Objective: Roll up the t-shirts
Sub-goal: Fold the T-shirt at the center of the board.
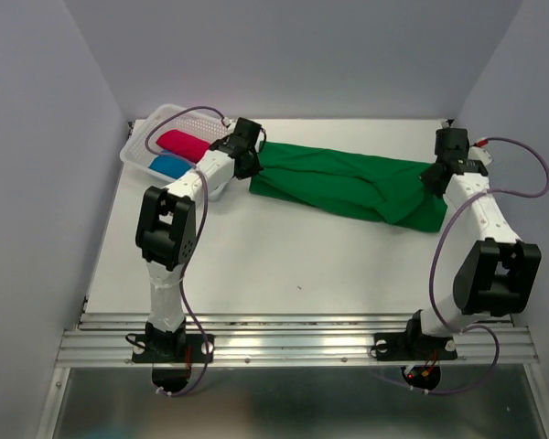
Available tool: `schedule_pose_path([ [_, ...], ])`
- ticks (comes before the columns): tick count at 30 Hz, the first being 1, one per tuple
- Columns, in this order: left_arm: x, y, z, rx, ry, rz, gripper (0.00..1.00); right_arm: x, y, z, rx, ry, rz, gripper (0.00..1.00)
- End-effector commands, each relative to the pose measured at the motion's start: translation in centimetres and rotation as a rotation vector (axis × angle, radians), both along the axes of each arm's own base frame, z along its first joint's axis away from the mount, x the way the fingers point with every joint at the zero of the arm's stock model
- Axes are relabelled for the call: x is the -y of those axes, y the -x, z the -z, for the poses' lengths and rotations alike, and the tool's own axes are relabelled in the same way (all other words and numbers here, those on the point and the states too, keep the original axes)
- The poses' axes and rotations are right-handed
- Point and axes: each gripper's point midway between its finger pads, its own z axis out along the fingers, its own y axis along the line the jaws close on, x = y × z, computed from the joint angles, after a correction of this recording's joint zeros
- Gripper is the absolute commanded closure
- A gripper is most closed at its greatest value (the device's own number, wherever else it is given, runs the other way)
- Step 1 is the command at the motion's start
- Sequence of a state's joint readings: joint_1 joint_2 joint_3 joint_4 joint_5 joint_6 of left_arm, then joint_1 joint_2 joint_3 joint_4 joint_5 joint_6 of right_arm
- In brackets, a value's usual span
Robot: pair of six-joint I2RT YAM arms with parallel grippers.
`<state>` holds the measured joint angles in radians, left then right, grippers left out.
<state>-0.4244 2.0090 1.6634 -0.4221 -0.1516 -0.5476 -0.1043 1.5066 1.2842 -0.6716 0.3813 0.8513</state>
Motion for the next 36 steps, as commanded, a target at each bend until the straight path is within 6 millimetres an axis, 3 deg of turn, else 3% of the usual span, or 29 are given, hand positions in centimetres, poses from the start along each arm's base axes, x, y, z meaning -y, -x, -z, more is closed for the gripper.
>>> schedule_pose_path([
  [1,-0.6,-1.7,-1.2,0.031,-0.028,-0.006,1.0,0.6,-2.9,-1.6,0.056,0.033,-0.02,0.99],
  [13,-1.3,-3.1,0.1,0.022,-0.061,-0.016,1.0,0.8,-6.0,-1.2,0.051,0.039,-0.051,0.99],
  [36,-0.5,-4.9,0.9,0.024,-0.092,0.034,1.0,1.6,-9.0,-2.5,0.081,0.073,-0.046,0.99],
])
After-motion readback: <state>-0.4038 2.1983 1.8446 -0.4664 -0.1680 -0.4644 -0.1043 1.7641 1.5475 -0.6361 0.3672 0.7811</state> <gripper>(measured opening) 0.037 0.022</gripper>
